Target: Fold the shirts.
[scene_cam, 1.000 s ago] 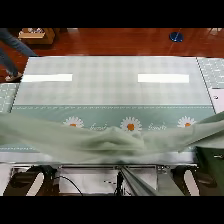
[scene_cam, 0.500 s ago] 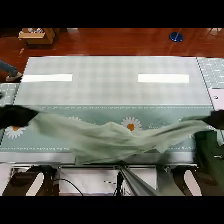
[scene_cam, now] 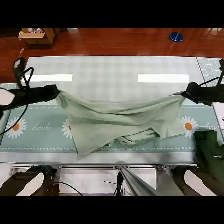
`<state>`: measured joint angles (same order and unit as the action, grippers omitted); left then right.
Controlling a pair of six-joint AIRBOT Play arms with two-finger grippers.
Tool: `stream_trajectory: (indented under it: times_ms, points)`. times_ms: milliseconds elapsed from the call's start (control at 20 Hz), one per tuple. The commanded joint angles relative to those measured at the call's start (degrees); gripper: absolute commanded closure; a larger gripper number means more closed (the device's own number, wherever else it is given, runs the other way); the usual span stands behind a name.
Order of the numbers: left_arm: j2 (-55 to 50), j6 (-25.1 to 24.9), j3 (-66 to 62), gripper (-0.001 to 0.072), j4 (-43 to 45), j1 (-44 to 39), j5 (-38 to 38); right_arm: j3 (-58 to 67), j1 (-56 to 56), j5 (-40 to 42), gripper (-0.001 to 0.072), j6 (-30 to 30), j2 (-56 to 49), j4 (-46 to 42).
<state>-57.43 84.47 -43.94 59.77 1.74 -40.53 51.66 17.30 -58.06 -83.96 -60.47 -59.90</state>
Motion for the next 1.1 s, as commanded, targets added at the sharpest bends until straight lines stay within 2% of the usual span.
stream_trajectory:
  times_ms: [0,100,200,250,300,400,450,550,650,750,800,850,900,1050]
  points:
    - [-8.52,0.00,0.31,0.0683,-6.78,0.00,12.24,-0.17,-0.04,7.80,0.0685,1.70,-6.69,3.65]
    - [-11.45,0.02,0.24,0.0682,-6.93,0.02,12.92,-0.17,-1.18,9.31,0.0685,3.13,-9.75,4.31]
    - [-13.99,0.00,0.24,0.0666,-6.93,0.02,10.16,-0.17,-3.39,9.88,0.0685,5.20,-12.20,4.31]
    - [-14.86,0.00,0.24,0.0607,-6.91,0.02,8.48,-0.17,-4.57,10.10,0.0685,6.27,-13.00,4.26]
    - [-15.19,0.02,0.22,0.0482,-6.88,0.15,7.50,-0.17,-5.73,10.47,0.0685,7.30,-13.38,4.22]
    - [-14.25,0.02,-1.33,0.0284,-6.86,2.67,3.65,-0.09,-6.40,10.88,0.0685,8.41,-12.98,4.09]
    - [-13.33,0.02,-3.32,0.0222,-6.67,5.46,-0.85,0.35,-6.36,10.32,0.0685,8.44,-12.63,3.61]
    - [-11.10,0.02,-7.96,0.0210,-5.31,12.04,-12.41,1.53,-5.73,9.75,0.0685,8.44,-11.37,0.52]
    - [-8.02,0.00,-11.52,0.0194,-3.61,19.06,-27.21,2.51,-5.33,9.75,0.0685,8.41,-9.68,-3.41]
    - [-3.91,-2.01,-10.56,0.0188,-3.15,23.26,-40.72,2.67,-5.33,9.70,0.0685,8.41,-8.41,-6.84]
    - [-1.81,-2.49,-8.63,0.0101,-2.71,23.85,-45.03,2.67,-5.33,9.38,0.0685,8.41,-8.22,-7.89]
    - [0.37,-3.10,-5.92,0.0051,-2.75,23.80,-47.32,2.67,-5.31,8.94,0.0685,8.41,-8.26,-8.39]
    - [2.56,-2.97,-2.54,0.0037,-2.84,23.37,-47.91,2.67,-5.33,8.83,0.0685,8.41,-8.31,-8.79]
    - [6.16,-2.97,7.72,0.0037,-5.20,20.35,-48.04,2.67,-5.33,8.55,0.0685,8.41,-8.28,-8.79]
